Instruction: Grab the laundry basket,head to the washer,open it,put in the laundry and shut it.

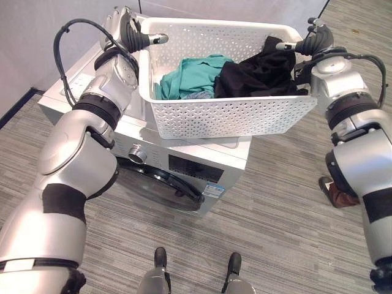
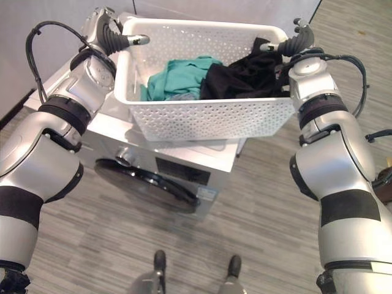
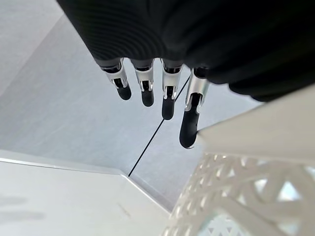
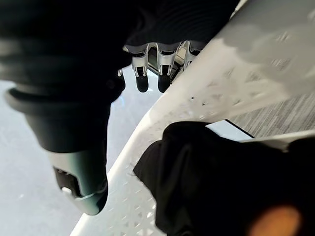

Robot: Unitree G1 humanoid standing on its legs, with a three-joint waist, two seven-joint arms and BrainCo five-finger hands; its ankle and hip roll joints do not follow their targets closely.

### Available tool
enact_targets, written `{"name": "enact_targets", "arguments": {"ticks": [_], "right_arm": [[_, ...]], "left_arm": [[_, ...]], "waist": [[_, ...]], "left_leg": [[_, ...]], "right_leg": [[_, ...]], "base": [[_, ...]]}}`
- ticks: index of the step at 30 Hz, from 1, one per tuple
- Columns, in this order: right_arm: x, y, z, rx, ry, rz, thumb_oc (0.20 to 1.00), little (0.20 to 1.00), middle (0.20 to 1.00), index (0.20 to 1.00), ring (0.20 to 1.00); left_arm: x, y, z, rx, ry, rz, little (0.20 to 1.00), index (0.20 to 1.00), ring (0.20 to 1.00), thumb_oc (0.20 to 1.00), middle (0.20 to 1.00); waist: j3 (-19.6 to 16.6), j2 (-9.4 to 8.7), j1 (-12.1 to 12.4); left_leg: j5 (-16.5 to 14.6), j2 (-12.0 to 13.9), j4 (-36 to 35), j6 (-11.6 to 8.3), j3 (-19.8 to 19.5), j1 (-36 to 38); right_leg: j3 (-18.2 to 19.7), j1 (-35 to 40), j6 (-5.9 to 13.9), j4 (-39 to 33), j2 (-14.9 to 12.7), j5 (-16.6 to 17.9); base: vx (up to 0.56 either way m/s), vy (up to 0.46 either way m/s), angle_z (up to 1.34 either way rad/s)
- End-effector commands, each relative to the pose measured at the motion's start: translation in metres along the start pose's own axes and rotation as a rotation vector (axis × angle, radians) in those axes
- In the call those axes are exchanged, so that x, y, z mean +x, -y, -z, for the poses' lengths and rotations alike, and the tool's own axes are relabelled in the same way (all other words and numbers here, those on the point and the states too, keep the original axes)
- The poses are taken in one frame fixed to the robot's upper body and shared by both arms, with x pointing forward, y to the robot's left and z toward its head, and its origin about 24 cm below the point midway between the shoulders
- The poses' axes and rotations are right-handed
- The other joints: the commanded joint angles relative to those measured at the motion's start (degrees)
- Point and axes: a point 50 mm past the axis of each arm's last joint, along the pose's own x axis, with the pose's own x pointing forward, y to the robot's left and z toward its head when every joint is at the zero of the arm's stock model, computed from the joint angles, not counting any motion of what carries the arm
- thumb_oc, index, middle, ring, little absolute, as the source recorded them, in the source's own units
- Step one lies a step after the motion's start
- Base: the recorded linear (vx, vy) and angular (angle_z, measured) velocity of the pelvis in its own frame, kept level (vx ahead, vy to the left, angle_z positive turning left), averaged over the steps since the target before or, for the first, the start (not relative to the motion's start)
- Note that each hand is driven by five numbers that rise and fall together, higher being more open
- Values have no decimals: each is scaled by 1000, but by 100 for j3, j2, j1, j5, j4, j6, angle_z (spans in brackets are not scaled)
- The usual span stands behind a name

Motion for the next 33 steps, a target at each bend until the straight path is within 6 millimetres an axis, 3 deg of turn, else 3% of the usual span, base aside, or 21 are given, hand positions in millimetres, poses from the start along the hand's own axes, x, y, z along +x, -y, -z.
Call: {"name": "enact_targets", "arguments": {"ticks": [1, 10, 15, 20, 22, 23, 24, 33], "right_arm": [[-8, -29, -66, 63, 144, -82, 1000, 1000, 1000, 1000, 1000], [-13, -41, -85, 101, 215, -112, 1000, 1000, 1000, 1000, 1000], [-19, -58, -94, 98, 269, -147, 1000, 1000, 1000, 1000, 1000], [-23, -68, -97, 132, 282, -181, 1000, 1000, 1000, 1000, 1000], [-24, -72, -96, 135, 280, -190, 1000, 1000, 1000, 1000, 1000], [-25, -75, -98, 136, 286, -197, 1000, 1000, 1000, 1000, 1000], [-27, -79, -101, 144, 299, -206, 1000, 1000, 1000, 1000, 1000], [-30, -74, -118, 189, 343, -185, 1000, 1000, 1000, 1000, 1000]], "left_arm": [[7, -70, -138, -60, 382, -204, 1000, 1000, 1000, 1000, 1000], [6, -86, -143, -69, 399, -280, 1000, 1000, 1000, 1000, 1000], [9, -98, -134, -102, 377, -332, 1000, 1000, 1000, 1000, 1000], [9, -97, -135, -118, 384, -324, 1000, 1000, 1000, 1000, 1000], [9, -94, -134, -117, 385, -317, 1000, 1000, 1000, 1000, 1000], [9, -92, -133, -111, 386, -313, 1000, 1000, 1000, 1000, 1000], [9, -90, -130, -99, 382, -308, 1000, 1000, 1000, 1000, 1000], [9, -91, -129, -126, 378, -326, 1000, 1000, 1000, 1000, 1000]], "waist": [[421, 206, 317], [369, 171, 305], [349, 145, 294], [428, 105, 296], [438, 115, 321], [506, 94, 329], [534, 89, 348], [471, 66, 324]], "left_leg": [[-47, 30, -707, -75, -292, 339], [-42, 35, -691, -96, -323, 271], [-47, 67, -701, -94, -321, 320], [-5, 72, -751, -88, -316, 297], [-131, 118, -770, -127, -373, 328], [-9, 78, -725, -89, -333, 237], [-142, 135, -711, -139, -388, 244], [-115, 166, -727, -174, -414, 213]], "right_leg": [[-133, 538, 568, -114, -348, 403], [-151, 502, 568, -123, -338, 440], [-132, 516, 568, -114, -319, 472], [-128, 464, 568, -118, -300, 470], [-95, 494, 568, -136, -236, 365], [-144, 428, 568, -118, -284, 453], [-97, 451, 568, -139, -207, 373], [-116, 485, 568, -147, -185, 330]], "base": [[0, 0, 0], [0, 0, 0], [0, 0, 0], [10, -5, 0], [28, -12, 0], [-37, -9, -2], [-33, -10, -4], [-1, -2, 0]]}}
